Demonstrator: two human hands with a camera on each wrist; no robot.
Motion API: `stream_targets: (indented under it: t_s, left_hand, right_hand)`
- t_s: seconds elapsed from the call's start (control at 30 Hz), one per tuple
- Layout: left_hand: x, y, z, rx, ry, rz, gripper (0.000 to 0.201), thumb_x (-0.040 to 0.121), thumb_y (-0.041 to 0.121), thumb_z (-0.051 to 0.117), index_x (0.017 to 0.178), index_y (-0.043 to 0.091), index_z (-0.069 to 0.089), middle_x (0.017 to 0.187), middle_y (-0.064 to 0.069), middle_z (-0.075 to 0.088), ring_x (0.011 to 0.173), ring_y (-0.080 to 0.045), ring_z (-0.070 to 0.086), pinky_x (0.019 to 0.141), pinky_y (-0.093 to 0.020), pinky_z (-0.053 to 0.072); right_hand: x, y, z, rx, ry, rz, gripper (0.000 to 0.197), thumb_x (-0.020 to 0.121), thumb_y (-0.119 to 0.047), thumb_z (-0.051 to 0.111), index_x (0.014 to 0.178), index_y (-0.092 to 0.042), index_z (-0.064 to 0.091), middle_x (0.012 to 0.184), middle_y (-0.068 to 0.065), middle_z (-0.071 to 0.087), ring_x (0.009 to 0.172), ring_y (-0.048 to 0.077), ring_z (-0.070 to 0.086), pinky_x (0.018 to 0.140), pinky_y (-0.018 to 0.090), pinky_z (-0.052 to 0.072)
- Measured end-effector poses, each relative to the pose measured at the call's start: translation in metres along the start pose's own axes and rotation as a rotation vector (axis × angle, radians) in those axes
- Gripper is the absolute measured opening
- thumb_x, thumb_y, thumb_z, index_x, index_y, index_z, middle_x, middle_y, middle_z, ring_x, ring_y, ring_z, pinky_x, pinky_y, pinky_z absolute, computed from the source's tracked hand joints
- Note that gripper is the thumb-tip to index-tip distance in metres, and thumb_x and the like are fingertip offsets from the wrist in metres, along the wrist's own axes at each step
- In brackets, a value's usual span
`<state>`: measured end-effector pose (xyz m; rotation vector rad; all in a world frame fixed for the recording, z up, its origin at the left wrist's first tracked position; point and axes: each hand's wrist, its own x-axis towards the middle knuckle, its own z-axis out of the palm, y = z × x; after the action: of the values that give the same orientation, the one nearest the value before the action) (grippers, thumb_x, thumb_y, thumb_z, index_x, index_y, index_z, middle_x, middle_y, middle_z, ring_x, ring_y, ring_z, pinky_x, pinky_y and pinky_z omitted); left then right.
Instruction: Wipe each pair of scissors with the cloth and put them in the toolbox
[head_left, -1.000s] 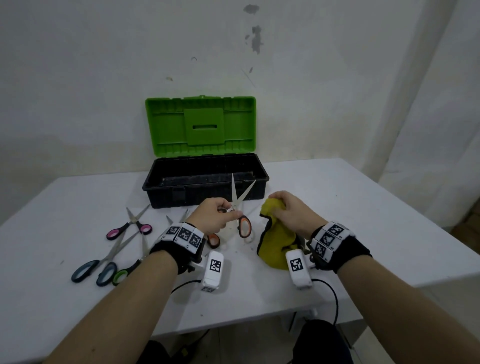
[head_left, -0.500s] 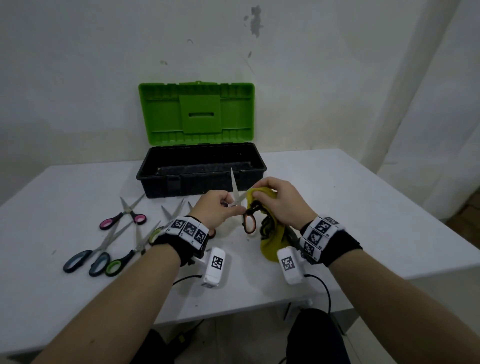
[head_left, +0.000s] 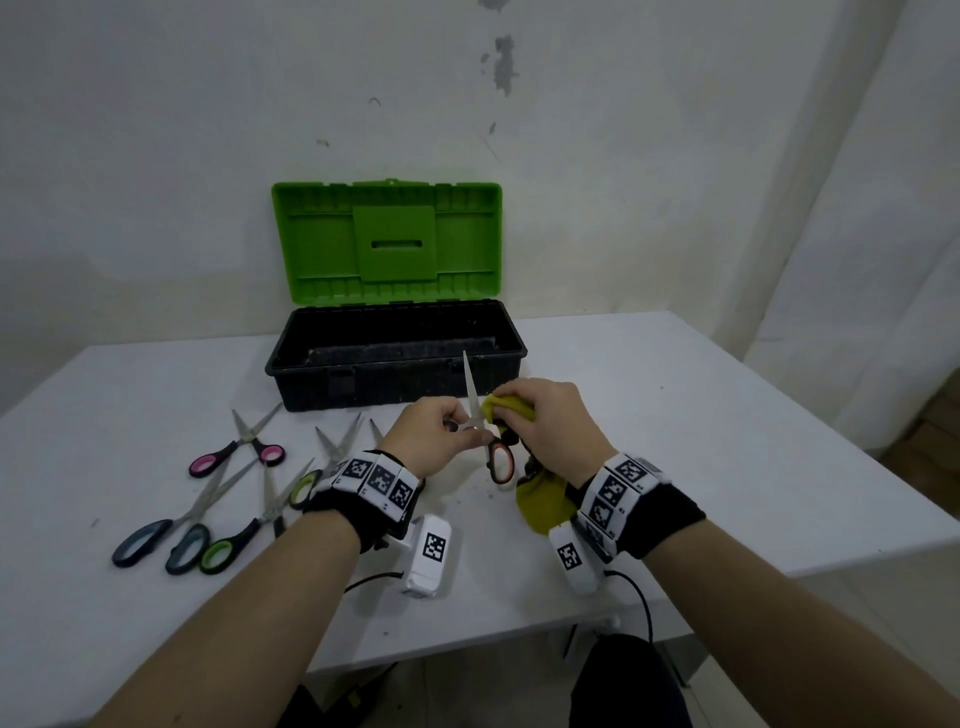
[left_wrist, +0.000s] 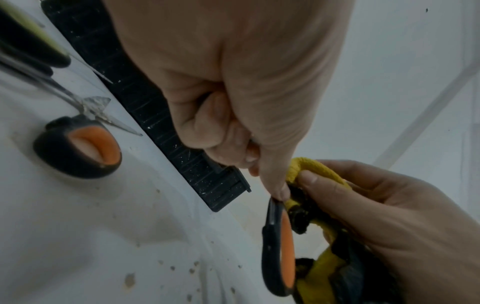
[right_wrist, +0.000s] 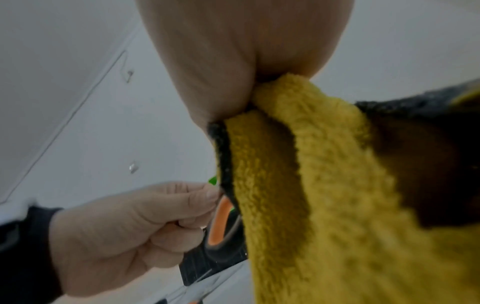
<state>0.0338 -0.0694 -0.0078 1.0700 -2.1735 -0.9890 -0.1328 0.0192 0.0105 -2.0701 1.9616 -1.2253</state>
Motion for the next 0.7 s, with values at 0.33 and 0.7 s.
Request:
stream_targets:
  t_s: [0.33,0.7]
  left_hand:
    - [0.000,0.004,-0.003,-0.032,0.038,0.019,0.036,0.076,0.039,0.083,0.074,0.013,0.057,0.069,0.001,0.051,0.063,-0.016,0.049,0.063,-0.035,0.048]
    - [-0.006,0.014,-0.003,0.005,0.038,0.067,0.038,0.078,0.040,0.081,0.071,0.014,0.054,0.066,0.001,0.050,0.059,-0.014,0.045,0.058,-0.029,0.039]
  right_hand:
    - [0.000,-0.006,0.004,-0.112,-0.030,-0.099,0.017,0.088,-0.022,0.068,0.103,-0.018,0.075,0.098,0.003,0.064,0.087,0.016,0.060,0.081,0.019,0.045]
    - [0.004,-0.004,-0.006,-0.234,0.025,-0.039,0.019,0.094,-0.019,0.057,0.105,-0.019,0.072,0.094,0.005,0.065,0.084,0.023,0.060,0.075,0.037,0.052]
